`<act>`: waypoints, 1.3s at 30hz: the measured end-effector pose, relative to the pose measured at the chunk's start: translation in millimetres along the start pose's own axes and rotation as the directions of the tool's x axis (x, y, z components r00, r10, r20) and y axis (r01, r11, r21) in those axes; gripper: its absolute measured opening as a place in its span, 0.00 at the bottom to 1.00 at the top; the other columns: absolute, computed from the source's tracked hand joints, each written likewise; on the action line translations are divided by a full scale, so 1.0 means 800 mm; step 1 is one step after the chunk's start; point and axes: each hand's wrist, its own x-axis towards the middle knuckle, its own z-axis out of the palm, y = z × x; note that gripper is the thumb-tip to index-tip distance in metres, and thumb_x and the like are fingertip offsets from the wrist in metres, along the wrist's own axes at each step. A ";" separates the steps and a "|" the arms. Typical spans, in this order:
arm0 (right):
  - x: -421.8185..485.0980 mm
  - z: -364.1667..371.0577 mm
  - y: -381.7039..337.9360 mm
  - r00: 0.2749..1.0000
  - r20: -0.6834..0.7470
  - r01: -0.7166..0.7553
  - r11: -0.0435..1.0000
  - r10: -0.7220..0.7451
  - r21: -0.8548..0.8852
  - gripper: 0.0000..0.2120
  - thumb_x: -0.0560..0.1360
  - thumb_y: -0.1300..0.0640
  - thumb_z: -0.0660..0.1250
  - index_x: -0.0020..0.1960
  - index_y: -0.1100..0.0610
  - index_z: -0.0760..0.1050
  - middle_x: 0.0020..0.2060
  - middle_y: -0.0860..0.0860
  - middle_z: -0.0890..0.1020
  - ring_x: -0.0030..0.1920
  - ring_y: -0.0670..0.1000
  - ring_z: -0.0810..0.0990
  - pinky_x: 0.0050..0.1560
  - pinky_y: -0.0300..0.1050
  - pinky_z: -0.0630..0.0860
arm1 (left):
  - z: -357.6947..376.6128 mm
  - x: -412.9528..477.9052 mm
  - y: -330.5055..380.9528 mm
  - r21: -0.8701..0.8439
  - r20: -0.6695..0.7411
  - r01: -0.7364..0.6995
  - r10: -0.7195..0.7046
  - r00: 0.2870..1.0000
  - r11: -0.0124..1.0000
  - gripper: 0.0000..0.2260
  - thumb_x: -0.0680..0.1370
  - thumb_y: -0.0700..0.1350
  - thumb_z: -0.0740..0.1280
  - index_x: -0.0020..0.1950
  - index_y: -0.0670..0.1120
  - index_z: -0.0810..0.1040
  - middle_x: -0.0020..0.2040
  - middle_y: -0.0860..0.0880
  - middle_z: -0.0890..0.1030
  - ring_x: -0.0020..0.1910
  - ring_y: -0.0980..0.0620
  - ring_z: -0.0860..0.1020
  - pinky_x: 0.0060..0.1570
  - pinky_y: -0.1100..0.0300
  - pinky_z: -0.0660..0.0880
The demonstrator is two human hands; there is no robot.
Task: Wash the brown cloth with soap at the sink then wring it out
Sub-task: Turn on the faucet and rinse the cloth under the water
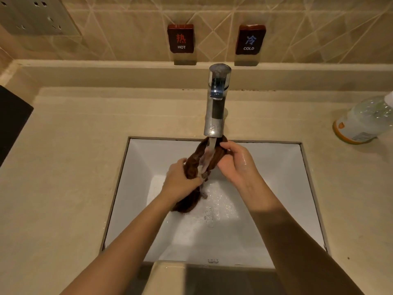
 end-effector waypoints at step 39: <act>-0.058 -0.030 0.038 0.916 0.314 0.251 -0.256 -0.248 -0.934 0.15 0.80 0.56 0.54 0.65 0.52 0.71 0.50 0.54 0.77 0.51 0.50 0.76 0.54 0.43 0.74 | 0.006 0.034 0.015 -0.741 0.462 0.462 -0.129 0.878 0.488 0.19 0.70 0.50 0.74 0.53 0.37 0.80 0.52 0.38 0.82 0.53 0.44 0.80 0.60 0.49 0.75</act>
